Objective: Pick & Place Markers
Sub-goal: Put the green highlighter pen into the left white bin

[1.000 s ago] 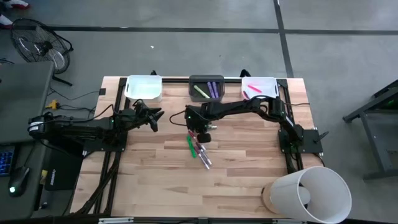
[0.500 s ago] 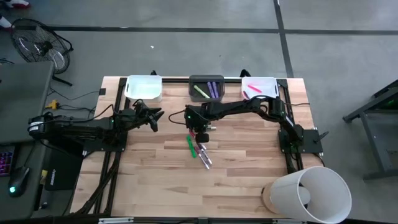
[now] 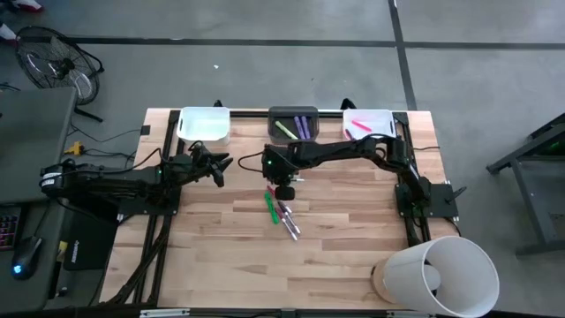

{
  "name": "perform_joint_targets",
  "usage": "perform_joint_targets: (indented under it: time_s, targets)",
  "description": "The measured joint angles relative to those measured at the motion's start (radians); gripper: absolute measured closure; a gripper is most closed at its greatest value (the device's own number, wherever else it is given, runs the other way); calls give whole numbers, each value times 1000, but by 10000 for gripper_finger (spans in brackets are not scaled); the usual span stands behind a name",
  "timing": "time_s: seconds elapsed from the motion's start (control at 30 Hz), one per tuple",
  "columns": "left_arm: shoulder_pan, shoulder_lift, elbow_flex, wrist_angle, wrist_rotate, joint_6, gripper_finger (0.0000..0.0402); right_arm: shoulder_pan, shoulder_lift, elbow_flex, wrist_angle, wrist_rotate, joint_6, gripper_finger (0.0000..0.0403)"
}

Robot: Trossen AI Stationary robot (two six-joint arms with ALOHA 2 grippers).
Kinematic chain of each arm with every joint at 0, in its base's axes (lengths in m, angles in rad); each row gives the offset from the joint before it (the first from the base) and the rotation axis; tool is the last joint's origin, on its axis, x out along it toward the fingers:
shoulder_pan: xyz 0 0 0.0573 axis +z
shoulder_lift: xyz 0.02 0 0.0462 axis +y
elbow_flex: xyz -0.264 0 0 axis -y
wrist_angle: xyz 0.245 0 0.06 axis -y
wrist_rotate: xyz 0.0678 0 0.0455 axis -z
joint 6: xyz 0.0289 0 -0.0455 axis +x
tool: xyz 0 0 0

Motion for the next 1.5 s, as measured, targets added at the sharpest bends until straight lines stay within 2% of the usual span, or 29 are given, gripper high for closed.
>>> perform_joint_targets:
  time_s: [0.4,0.67,0.9,1.03,1.5]
  targets:
    - [0,0,0,2,0,0,271,1,-117,1,131,-9,76,368]
    - [0,0,0,2,0,0,271,1,-138,2,259,-18,96,365]
    - [0,0,0,-3,5,1,271,5,-138,2,352,-70,96,370]
    - [0,0,0,0,46,1,271,7,-138,2,373,-68,96,365]
    - [0,0,0,-12,61,2,271,7,-138,2,387,-67,99,364]
